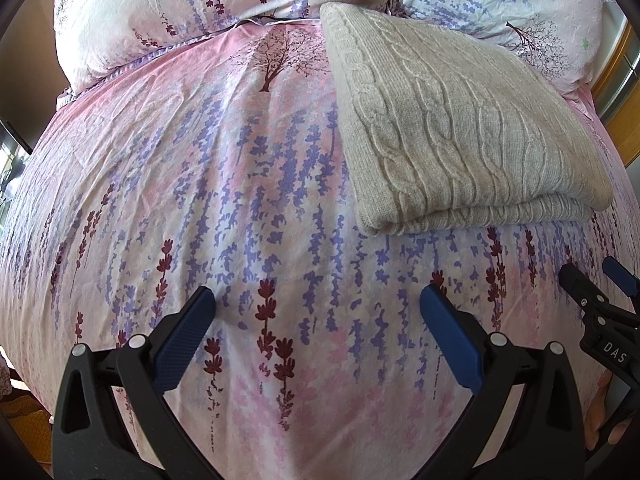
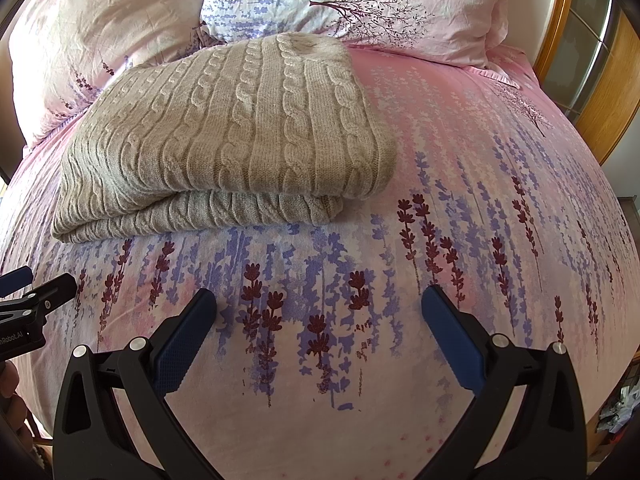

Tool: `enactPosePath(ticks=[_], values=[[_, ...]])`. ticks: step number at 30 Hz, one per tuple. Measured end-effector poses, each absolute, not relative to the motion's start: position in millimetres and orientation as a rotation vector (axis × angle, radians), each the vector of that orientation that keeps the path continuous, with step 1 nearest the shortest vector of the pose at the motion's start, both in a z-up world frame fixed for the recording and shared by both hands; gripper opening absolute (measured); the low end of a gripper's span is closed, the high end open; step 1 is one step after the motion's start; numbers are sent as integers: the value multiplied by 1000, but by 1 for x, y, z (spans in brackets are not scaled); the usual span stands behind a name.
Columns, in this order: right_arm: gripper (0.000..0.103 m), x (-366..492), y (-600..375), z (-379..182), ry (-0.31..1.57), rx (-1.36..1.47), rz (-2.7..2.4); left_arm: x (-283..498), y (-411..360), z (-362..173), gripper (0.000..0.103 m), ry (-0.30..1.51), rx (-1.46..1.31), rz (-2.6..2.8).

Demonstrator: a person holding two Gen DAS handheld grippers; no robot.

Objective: Fold small clothes

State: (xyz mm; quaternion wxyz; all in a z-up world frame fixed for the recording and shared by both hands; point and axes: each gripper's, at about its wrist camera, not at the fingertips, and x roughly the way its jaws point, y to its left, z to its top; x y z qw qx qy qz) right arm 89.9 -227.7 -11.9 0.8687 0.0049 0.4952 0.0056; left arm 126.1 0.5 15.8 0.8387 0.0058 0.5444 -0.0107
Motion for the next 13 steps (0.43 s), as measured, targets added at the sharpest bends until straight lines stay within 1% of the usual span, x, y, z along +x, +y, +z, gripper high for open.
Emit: enactPosePath(ticks=[13], values=[[102,90,-228,-12,1037,10,12,127,0,16,101,1152,13,-22]])
